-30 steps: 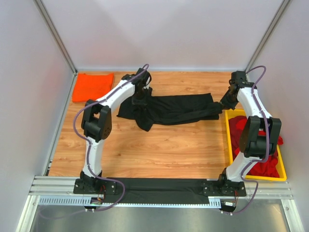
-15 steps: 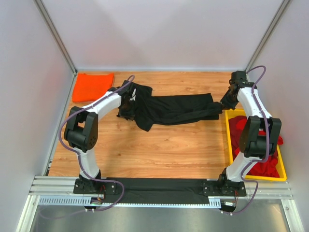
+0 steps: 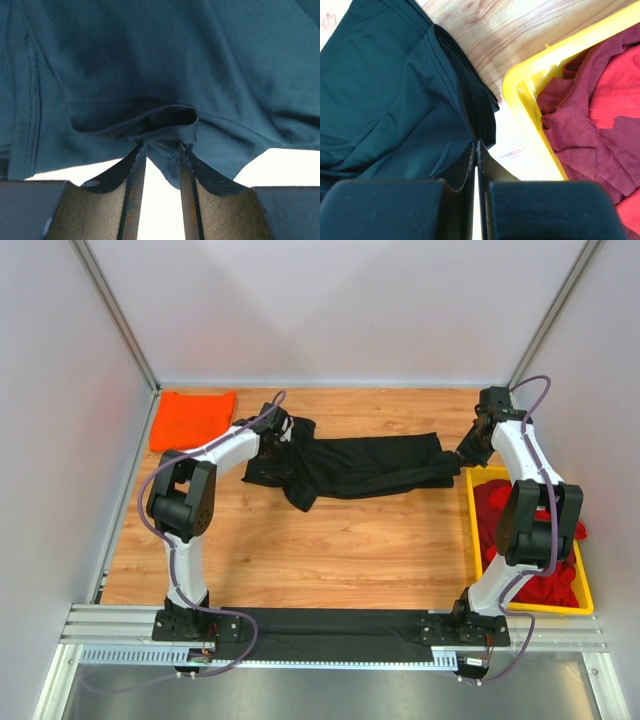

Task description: Fold and stack the t-shirts

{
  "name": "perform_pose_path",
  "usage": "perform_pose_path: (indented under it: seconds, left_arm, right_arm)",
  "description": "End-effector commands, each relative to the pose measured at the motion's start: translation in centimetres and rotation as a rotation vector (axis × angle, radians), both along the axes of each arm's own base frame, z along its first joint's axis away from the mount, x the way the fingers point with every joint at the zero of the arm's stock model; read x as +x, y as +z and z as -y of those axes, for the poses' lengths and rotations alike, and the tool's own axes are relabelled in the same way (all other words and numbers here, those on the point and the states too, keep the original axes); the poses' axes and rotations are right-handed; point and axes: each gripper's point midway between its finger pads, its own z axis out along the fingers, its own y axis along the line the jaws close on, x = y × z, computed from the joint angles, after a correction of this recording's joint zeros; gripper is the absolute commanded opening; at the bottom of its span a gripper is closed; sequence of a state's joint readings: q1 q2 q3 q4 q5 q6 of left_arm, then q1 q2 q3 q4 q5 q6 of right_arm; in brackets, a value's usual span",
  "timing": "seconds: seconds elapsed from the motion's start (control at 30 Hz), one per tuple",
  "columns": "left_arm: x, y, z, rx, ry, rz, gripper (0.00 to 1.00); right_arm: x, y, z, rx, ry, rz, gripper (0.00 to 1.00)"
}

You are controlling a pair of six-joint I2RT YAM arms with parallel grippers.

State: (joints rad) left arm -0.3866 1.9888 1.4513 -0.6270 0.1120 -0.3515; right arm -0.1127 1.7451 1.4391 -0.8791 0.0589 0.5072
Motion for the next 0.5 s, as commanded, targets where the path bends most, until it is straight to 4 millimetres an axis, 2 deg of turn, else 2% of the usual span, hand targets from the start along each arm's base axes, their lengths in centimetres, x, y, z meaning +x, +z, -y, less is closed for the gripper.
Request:
perform_pose_path:
  seconds: [0.0,0.2,0.37,0.47]
  left_arm:
    - [1.7,1.3,1.5,-0.049,-0.026,0.054,0.40]
    - [2.2,1.3,1.7,-0.023,-0.053,0.055,0.40]
    - [1.5,1.2,1.1,0.018,-0.064,0.034,0.42]
    - [1.3,2.4,0.4,0.040,-0.048,0.063,0.43]
  right_arm:
    - [0.7,1.8,0.5,-0.019,0.005,0.049,0.00]
    - [0.6,2.0,0.5,-0.022,0.003,0.051,0.00]
    - [0.5,1.8,0.6,-0.025,0.005,0.043,0.00]
    - [0.5,1.8,0.6,-0.025,0.005,0.045,0.00]
